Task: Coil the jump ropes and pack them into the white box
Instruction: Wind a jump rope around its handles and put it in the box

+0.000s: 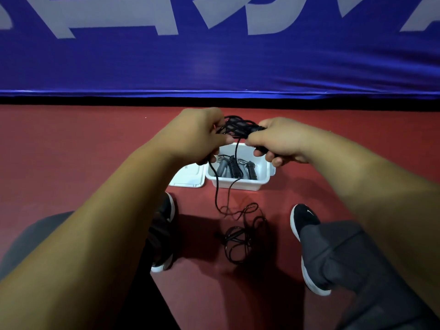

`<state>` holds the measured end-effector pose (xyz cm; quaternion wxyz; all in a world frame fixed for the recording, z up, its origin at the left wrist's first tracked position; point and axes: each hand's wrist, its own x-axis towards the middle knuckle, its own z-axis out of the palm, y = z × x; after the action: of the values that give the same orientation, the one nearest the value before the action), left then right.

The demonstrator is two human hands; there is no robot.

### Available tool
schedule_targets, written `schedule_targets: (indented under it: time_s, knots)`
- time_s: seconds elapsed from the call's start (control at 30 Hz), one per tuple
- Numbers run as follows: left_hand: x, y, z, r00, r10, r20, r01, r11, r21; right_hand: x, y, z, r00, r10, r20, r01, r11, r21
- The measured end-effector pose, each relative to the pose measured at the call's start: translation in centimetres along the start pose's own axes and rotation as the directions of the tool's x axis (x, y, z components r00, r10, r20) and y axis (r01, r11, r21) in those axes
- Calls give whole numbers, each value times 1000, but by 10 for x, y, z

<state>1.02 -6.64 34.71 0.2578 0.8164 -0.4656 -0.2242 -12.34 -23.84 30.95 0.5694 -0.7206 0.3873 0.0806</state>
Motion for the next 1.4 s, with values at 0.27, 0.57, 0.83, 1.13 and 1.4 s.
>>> schedule_targets:
  time_s: [0.27, 0.57, 0.83, 1.13, 1.4]
  knots:
    - [10, -12, 3, 996, -78, 45, 60, 945, 323, -10, -7, -4, 974, 62, 216, -46, 996, -79]
    - [2, -7, 11, 970, -86, 227, 46, 983, 177, -8, 2, -12, 944, 254, 210, -171, 922, -348]
    - [4, -11, 6, 923, -185, 337, 117, 970, 212, -8, -2, -18, 966, 176, 187, -119, 952, -281]
    - [3, -9, 11, 890, -224, 398, 183, 973, 138, -7, 3, -23, 923, 303, 237, -183, 888, -421]
    - [-1, 0, 7, 953, 28, 302, 48, 969, -241, 5, 3, -22, 999, 2, -46, -7, 993, -122]
